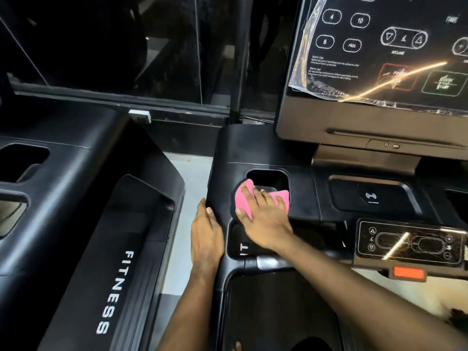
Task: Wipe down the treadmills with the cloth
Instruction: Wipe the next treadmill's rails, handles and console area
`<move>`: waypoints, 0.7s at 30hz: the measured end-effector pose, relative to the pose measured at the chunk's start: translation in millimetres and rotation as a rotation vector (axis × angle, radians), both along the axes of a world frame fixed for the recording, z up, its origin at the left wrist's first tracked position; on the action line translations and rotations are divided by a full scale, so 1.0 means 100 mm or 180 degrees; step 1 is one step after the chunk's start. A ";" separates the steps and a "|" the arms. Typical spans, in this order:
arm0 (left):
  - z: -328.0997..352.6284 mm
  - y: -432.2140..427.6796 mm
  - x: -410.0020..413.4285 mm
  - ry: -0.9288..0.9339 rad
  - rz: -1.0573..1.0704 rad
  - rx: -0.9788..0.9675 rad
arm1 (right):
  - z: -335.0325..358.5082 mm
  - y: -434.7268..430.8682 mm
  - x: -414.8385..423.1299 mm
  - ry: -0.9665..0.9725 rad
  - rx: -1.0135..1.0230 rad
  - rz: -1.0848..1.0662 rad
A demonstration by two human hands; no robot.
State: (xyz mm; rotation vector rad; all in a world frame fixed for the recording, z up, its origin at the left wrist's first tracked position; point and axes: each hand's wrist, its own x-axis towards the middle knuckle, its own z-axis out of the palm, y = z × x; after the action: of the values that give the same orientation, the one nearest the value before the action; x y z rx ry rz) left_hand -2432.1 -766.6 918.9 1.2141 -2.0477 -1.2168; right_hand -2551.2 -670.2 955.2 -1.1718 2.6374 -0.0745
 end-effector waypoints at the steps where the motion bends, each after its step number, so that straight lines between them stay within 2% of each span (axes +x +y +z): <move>1: 0.01 -0.01 0.01 0.0026 0.0026 -0.0014 | 0.00 -0.17 0.01 0.0000 -0.0028 -0.0098; 6: 0.02 0.02 0.01 -0.0112 0.0064 -0.0117 | 0.04 -0.17 -0.05 -0.0108 -0.0127 -0.0232; 10: 0.00 0.04 -0.03 -0.0368 0.0045 -0.0359 | 0.08 -0.06 -0.02 0.0481 0.0123 -0.0219; 12: 0.00 0.03 -0.06 -0.0602 0.0103 -0.0391 | 0.08 -0.25 -0.03 0.0245 0.0104 -0.0427; 14: 0.00 0.01 -0.07 -0.0699 0.0142 -0.0414 | 0.05 -0.47 -0.06 -0.0149 -0.0176 -0.0779; 19: 0.02 0.02 -0.09 -0.0769 0.0107 -0.0503 | 0.05 -0.91 -0.23 -0.1157 -0.1064 -0.2175; 21: 0.04 0.03 -0.09 -0.0770 0.0105 -0.0547 | 0.03 -1.00 -0.23 -0.1192 -0.1218 -0.2461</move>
State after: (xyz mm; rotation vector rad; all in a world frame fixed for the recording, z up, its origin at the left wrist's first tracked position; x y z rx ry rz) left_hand -2441.0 -763.6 922.7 1.3601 -2.2417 -0.8935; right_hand -2573.8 -770.6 958.4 -0.1130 2.6100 -0.8692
